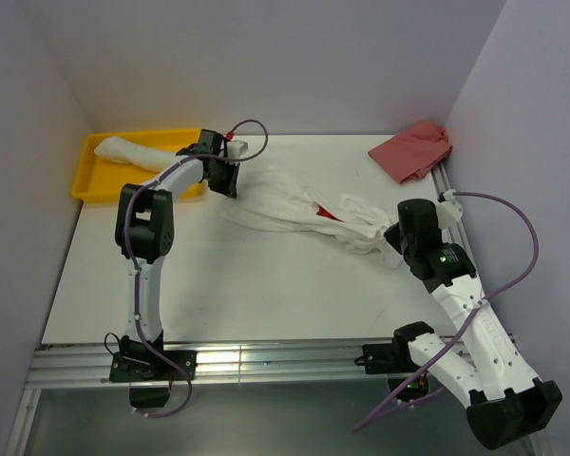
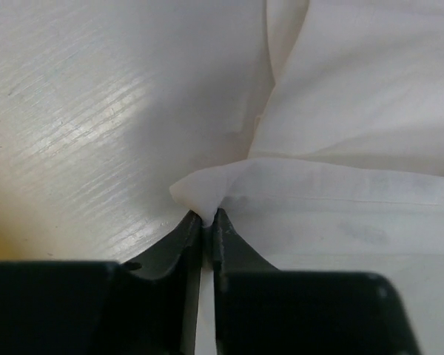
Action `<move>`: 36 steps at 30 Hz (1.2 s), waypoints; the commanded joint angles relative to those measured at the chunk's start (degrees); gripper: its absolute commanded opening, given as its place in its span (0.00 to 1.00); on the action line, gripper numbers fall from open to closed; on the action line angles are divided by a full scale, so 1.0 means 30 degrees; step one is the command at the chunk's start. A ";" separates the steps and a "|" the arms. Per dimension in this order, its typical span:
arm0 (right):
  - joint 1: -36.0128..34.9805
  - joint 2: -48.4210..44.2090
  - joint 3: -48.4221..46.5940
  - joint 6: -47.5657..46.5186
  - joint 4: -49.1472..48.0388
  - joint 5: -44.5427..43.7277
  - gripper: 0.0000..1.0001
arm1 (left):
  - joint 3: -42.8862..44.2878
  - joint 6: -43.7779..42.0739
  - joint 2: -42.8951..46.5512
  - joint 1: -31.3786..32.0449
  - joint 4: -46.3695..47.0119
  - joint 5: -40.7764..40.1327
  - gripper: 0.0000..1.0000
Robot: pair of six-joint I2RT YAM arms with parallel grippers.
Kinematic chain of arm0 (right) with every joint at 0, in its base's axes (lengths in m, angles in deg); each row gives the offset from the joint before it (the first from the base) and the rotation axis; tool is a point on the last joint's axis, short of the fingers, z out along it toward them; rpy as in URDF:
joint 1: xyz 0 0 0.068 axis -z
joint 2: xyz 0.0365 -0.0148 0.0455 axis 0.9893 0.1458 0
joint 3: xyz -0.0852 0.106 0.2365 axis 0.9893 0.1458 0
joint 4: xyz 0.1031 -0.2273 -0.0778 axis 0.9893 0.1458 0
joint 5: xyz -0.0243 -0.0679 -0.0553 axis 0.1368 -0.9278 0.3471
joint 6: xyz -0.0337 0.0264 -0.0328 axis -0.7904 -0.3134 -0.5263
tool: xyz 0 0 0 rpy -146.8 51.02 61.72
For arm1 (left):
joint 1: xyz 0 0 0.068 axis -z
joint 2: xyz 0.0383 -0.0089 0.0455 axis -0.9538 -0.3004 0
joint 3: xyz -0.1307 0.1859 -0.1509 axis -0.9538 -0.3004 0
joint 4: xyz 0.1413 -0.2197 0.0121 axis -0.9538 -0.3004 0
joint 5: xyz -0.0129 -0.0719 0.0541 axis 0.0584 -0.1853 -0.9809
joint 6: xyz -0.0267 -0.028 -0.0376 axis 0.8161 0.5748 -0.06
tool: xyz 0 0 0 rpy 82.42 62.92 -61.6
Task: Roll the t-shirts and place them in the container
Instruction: Flatten the tshirt
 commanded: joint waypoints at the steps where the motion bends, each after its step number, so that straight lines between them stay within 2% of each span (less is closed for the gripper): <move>1: 0.0320 -0.0199 -0.0441 -0.0592 -0.0122 -0.0447 0.00 | 0.0948 -0.0342 0.1950 0.0104 -0.0266 -0.0165 0.09; 4: 0.0379 -0.0082 -0.0909 -0.0767 0.0084 -0.0476 0.00 | 0.0714 -0.0430 0.2652 0.0104 -0.0237 -0.0399 0.00; 14: 0.0847 0.0796 -0.4685 -0.2115 0.1750 -0.0769 0.00 | -0.0338 -0.0196 0.6455 0.0104 0.0202 -0.1219 0.00; 20: 0.1228 0.1673 -0.9400 -0.3315 0.3332 -0.1149 0.00 | -0.1512 0.0009 0.9939 -0.0071 0.1109 -0.1923 0.00; 27: 0.1727 0.3081 -1.6484 -0.4430 0.5092 -0.0565 0.00 | -0.2625 0.0330 1.4455 -0.0365 0.2340 -0.2831 0.00; 36: 0.1756 0.2264 -2.0066 -0.4898 0.5241 0.0023 0.00 | -0.3242 0.1268 1.9906 -0.0482 0.3628 -0.4675 0.00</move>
